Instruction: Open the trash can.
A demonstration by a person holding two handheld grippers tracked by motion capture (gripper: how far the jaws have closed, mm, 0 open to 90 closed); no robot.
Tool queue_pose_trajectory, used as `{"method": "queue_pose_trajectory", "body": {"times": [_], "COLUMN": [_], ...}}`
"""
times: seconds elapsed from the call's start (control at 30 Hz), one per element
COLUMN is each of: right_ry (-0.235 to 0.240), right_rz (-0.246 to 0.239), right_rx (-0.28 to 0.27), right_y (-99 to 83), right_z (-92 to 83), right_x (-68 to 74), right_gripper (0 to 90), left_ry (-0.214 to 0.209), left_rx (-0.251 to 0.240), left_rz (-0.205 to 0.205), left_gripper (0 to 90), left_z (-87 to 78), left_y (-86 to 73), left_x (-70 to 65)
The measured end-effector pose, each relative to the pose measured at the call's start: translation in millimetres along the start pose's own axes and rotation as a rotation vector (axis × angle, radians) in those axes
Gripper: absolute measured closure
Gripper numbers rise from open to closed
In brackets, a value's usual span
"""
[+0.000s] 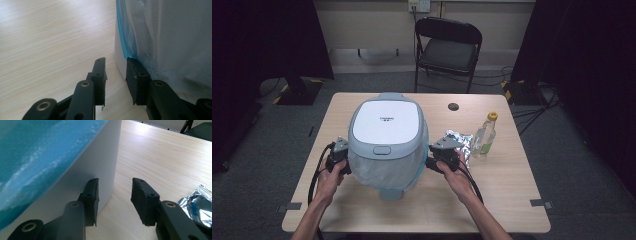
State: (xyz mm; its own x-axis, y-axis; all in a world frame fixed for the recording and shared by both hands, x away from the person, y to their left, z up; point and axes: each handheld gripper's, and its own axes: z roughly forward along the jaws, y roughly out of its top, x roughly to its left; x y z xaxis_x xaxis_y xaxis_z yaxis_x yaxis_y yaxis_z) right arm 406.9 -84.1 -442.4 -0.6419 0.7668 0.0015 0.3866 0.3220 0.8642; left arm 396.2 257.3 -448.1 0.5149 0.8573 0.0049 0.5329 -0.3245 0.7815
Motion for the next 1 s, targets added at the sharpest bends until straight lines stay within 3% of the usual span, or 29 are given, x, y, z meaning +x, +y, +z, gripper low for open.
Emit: {"method": "queue_pose_trajectory", "body": {"times": [0.17, 0.33, 0.43, 0.57, 0.7, 0.9, 0.97, 1.0], "right_ry": [0.003, 0.021, 0.012, 0.011, -0.001, 0.015, 0.023, 0.03], "right_rz": [-0.007, -0.015, -0.025, -0.001, 0.008, 0.036, 0.025, 0.022], "right_rx": [0.003, 0.002, 0.013, 0.04, 0.046, 0.076, 0.076, 0.078], "right_y": [-3.1, -4.9, -8.1, -12.8, -16.2, -25.6, -24.7, -24.0], "right_z": [-6.3, -11.7, -13.7, -10.4, -11.5, -20.6, -24.6, -26.6], "right_x": [-0.2, 1.1, -2.9, -6.5, -12.3, -24.7, -25.2, -25.7], "right_gripper": [58.7, 56.1, 34.6, 29.3, 29.2, 28.3, 27.7, 27.2], "left_ry": [-0.028, -0.001, 0.03, 0.006, 0.027, 0.037, 0.049, 0.074], "left_rx": [-0.018, -0.009, 0.009, 0.034, 0.066, 0.038, 0.045, 0.072], "left_rz": [-0.016, -0.014, -0.027, -0.068, -0.07, -0.172, -0.181, -0.163], "left_gripper": [69.0, 63.6, 44.7, 26.3, 22.4, 21.4, 20.8, 20.5], "left_z": [-5.7, -7.8, -5.6, -0.2, -1.1, -12.2, -14.6, -14.6], "left_y": [-6.5, -7.9, -8.7, -11.0, -15.0, -29.5, -34.5, -37.0], "left_x": [-5.3, -7.7, -2.1, 8.9, 15.9, 35.4, 38.7, 38.7]}}
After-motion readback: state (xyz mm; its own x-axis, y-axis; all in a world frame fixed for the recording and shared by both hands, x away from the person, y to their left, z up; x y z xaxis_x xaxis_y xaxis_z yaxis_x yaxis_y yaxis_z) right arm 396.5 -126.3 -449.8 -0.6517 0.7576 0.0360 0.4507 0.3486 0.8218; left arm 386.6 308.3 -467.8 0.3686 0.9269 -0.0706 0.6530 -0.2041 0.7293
